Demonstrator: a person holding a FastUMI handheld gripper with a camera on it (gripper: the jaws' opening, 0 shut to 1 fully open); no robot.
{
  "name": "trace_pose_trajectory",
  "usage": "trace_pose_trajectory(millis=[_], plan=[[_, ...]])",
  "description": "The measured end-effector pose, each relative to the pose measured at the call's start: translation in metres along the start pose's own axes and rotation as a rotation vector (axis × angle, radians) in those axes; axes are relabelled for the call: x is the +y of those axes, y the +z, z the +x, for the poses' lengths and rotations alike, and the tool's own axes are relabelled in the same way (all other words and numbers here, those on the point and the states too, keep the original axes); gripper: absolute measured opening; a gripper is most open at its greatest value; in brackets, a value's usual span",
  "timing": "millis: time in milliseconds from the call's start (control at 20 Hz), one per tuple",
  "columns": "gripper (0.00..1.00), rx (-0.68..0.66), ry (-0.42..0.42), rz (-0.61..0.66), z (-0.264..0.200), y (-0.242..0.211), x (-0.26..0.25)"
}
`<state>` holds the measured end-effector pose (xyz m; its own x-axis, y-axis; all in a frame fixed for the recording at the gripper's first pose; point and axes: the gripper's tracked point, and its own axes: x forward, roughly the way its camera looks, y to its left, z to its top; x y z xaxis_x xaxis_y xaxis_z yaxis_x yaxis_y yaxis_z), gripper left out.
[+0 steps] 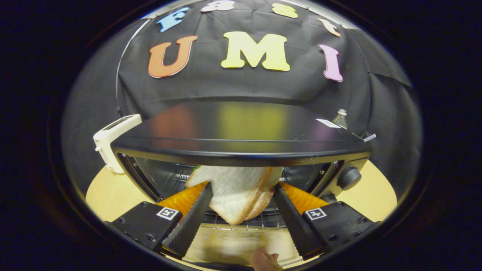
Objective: Open the toaster oven, put the food inside, and close the toaster oven door.
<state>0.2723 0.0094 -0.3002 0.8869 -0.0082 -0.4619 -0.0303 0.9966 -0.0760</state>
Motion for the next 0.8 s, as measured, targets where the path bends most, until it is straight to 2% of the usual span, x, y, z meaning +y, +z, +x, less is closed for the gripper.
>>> trace_pose_trajectory(millis=[100,300,450,550,650,800], plan=[[1.00,-0.022,0.027,0.019,-0.009,0.010,0.001],[1.00,-0.113,0.019,-0.005,-0.036,0.030,-0.007],[1.00,-0.123,0.066,-0.013,-0.064,0.026,-0.003],[1.00,-0.123,0.085,-0.027,-0.085,0.017,-0.002],[1.00,-0.120,0.065,-0.063,-0.101,0.004,-0.006],[1.00,-0.063,0.037,-0.083,-0.124,-0.039,-0.011]])
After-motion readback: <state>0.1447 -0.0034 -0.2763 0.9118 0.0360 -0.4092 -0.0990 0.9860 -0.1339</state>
